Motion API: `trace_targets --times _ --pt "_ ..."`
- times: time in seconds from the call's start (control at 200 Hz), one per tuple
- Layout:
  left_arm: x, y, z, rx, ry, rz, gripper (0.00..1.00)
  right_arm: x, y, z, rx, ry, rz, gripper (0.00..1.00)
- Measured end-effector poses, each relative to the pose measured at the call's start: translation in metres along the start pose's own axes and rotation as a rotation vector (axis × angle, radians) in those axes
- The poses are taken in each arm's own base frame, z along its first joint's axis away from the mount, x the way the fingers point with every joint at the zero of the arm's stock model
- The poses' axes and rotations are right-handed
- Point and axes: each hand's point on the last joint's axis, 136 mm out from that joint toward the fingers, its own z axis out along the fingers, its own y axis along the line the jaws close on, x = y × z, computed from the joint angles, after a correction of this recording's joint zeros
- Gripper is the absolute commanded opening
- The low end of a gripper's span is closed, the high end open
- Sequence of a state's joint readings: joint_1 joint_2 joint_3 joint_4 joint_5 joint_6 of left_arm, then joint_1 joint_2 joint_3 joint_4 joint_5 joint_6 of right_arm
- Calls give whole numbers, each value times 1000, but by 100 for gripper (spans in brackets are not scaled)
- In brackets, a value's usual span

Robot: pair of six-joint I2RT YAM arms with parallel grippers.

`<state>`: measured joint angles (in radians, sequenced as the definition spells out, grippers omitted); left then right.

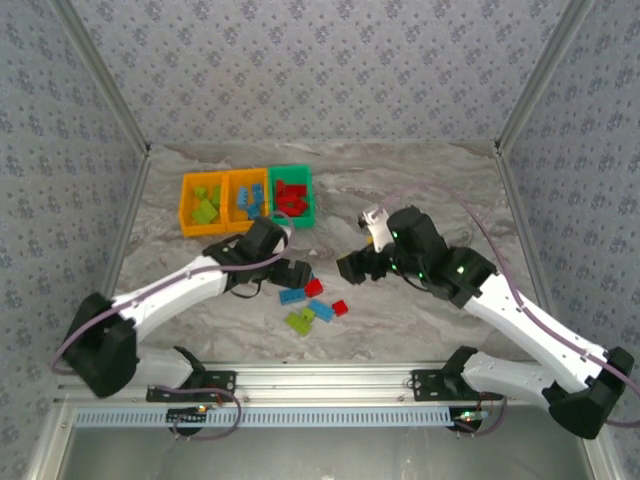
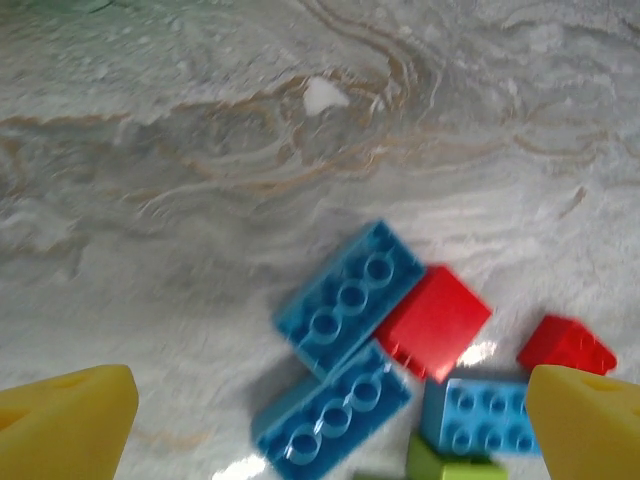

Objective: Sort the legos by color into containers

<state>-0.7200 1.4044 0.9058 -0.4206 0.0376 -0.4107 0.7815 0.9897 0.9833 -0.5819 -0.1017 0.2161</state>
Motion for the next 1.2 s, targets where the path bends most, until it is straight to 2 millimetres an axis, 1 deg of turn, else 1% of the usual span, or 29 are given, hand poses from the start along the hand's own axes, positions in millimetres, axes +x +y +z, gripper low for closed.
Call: trace_targets --times 0.09,0.1,0.145,0.245,0.34,0.455,0.52,0.61,0.72,0.939,1.074,1.199 --pt "-8 -3 23 -8 24 -52 99 28 -7 4 14 57 44 96" --pt "-8 -3 28 -11 29 -66 99 32 -9 5 18 66 51 96" --pt "-9 -3 39 -18 42 -100 99 40 -13 6 29 86 72 96" --pt "-4 1 60 -54 82 -210 99 43 -18 7 42 93 98 97" --pt "2 1 71 -111 98 -300 98 42 -19 8 45 91 109 97" --pt "11 -3 69 -176 99 -372 98 44 -20 12 50 106 117 97" --pt "13 -7 65 -204 100 -413 93 46 -20 14 51 115 118 97" --pt "11 -7 62 -242 99 -455 88 45 -20 15 49 111 117 97" --pt "9 -2 62 -288 86 -498 87 42 -20 15 47 99 116 97" --pt "21 6 71 -345 116 -532 88 40 -20 13 47 87 114 97" --pt "25 5 76 -352 127 -526 77 39 -19 11 45 80 113 97" --pt "27 1 78 -349 136 -517 65 46 -20 13 46 100 115 97"
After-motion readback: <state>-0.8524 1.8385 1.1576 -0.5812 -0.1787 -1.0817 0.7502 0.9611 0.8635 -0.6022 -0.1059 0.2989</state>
